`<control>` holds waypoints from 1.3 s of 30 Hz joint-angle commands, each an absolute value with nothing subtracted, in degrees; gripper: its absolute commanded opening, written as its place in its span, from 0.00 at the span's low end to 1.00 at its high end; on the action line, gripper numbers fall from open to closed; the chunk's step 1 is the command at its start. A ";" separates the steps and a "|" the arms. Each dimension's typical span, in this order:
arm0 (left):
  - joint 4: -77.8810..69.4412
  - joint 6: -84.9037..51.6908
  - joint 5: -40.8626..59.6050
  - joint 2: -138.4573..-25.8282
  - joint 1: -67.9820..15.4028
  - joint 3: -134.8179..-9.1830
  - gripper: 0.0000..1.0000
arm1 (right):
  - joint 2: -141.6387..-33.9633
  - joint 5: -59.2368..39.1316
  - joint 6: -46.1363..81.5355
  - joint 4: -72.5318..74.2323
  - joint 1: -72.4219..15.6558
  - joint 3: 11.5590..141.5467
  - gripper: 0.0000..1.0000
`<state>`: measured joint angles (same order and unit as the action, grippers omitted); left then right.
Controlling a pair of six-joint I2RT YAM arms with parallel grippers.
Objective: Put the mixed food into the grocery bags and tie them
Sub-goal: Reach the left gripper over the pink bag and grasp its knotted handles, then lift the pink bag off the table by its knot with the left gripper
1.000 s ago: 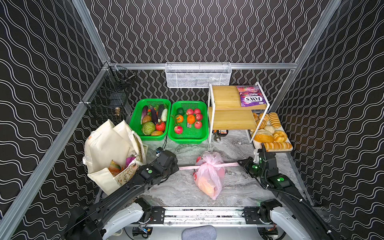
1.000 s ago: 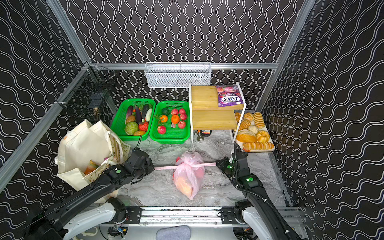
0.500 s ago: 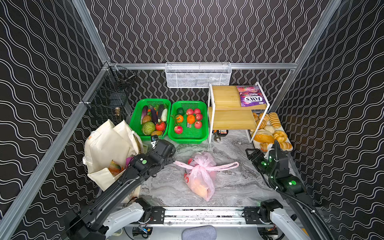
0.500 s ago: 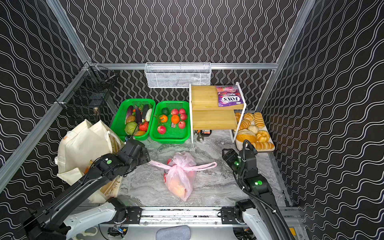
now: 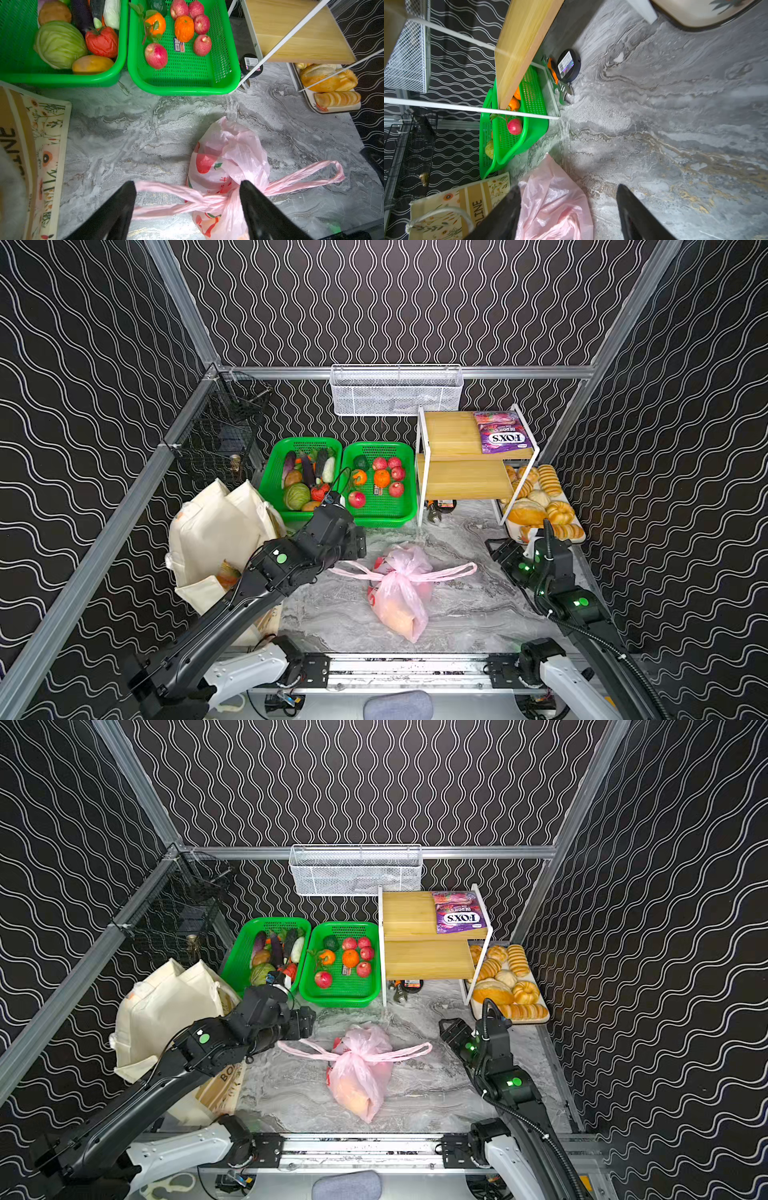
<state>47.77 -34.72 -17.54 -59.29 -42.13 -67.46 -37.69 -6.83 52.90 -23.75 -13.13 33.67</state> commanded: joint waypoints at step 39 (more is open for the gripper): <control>47.04 -13.15 -12.76 -89.90 -59.94 -72.94 0.25 | -38.48 -12.27 54.05 -19.78 -13.19 31.93 0.74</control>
